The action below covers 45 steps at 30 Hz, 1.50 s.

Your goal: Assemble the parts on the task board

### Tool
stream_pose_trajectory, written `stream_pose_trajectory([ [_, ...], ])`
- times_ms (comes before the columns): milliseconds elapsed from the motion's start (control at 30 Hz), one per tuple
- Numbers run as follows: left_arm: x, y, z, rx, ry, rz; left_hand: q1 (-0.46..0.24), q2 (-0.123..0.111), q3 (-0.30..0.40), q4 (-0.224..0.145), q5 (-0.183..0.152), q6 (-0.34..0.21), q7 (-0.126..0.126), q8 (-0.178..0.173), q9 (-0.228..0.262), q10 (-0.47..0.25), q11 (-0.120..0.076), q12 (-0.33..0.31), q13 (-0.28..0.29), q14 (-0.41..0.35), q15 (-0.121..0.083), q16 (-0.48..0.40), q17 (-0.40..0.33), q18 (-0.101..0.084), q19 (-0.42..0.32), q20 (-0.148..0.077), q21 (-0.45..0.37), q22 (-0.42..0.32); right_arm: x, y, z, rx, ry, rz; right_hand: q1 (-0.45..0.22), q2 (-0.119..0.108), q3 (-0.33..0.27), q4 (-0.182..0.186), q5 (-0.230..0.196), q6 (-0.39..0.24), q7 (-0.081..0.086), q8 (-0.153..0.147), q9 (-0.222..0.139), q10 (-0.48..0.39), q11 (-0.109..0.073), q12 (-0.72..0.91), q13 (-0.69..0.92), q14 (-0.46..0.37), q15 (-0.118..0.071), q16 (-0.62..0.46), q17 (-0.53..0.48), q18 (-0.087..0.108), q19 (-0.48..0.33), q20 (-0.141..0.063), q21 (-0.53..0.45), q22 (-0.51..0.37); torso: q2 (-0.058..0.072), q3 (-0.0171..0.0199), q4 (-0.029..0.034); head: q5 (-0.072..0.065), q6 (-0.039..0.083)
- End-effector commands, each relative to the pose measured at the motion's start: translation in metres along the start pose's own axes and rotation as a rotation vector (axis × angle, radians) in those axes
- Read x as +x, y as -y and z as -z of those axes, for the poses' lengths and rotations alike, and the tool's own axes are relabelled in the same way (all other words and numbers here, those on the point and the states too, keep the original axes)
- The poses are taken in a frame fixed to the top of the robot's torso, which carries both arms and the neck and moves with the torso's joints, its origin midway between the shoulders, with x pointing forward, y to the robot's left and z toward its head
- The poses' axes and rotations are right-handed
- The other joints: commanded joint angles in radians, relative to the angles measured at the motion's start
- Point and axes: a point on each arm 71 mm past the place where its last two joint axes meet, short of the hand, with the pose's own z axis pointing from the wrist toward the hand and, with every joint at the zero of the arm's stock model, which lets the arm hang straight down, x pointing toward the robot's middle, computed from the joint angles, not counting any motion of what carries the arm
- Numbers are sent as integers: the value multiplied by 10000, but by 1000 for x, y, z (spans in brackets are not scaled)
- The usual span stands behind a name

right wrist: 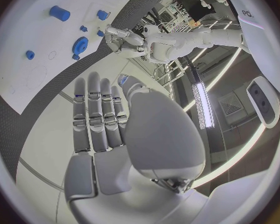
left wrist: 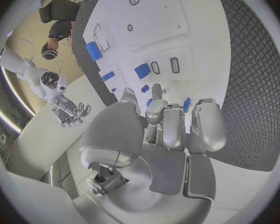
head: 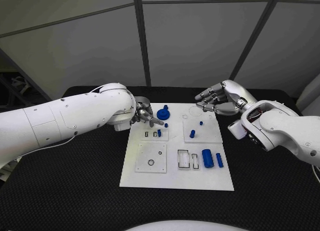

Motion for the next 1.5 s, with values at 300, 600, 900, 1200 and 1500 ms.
stream_pose_trajectory([
  [300, 11, 9, -7, -166, -697, -803, -94, 19, -54, -2, -1, -113, 9, 27, 55, -71, 5, -60, -11, 345, -36, -31, 0, 120, -15, 2, -56, -21, -1, -1, -2, -59, 195, -30, -110, -38, -12, -85, 127, -23, 52, -64, -11, -11, 72, -82, -63, 43, 24, -137, -15, 102, 60, 11, -130, -62, 6, -4, -2, 3, -54],
  [600, 14, 14, -10, -129, -886, -916, -67, 77, -37, -4, 47, -133, 13, 39, 102, -76, 11, -52, -2, 345, -30, -34, 2, 116, -14, 9, -44, 8, 0, -1, -3, -43, 172, -36, -129, -28, -8, -86, 163, -28, 57, -73, -10, -13, 79, -99, -83, 48, 31, -174, -14, 102, 64, 18, -165, -82, 10, -4, -4, 0, -74],
  [900, 16, 17, -11, -99, -938, -928, 21, 155, -14, -26, 120, -149, 12, 67, 181, -76, 12, -35, 16, 346, -25, -38, 6, 118, -27, 17, -45, 14, 0, -1, -4, -17, 155, -37, -140, -13, 1, -91, 213, -30, 59, -81, -8, -11, 81, -113, -103, 57, 34, -210, -11, 104, 71, 25, -200, -102, 20, -4, 1, -12, -89],
  [1200, 17, 19, -12, -73, -1042, -977, 278, 293, 39, -76, 197, -173, 3, 112, 320, -62, 6, -1, 49, 350, -28, -40, 20, 113, -26, 20, -16, 76, 0, -1, -4, -2, 135, -37, -135, -1, 18, -116, 310, -27, 57, -88, -4, 1, 78, -126, -129, 75, 33, -256, -4, 108, 90, 29, -241, -127, 15, -4, 1, -15, -108],
  [1500, 18, 20, -12, -53, -1096, -996, 767, 500, 216, -201, 260, -222, -6, 159, 523, -55, -4, 24, 75, 353, -36, -51, 32, 111, -38, 15, 3, 129, 0, 0, -5, 24, 132, -33, -112, 5, 47, -168, 467, -22, 56, -98, 1, 15, 75, -146, -164, 101, 30, -320, 9, 111, 124, 28, -288, -154, 19, -7, 4, -25, -118],
])
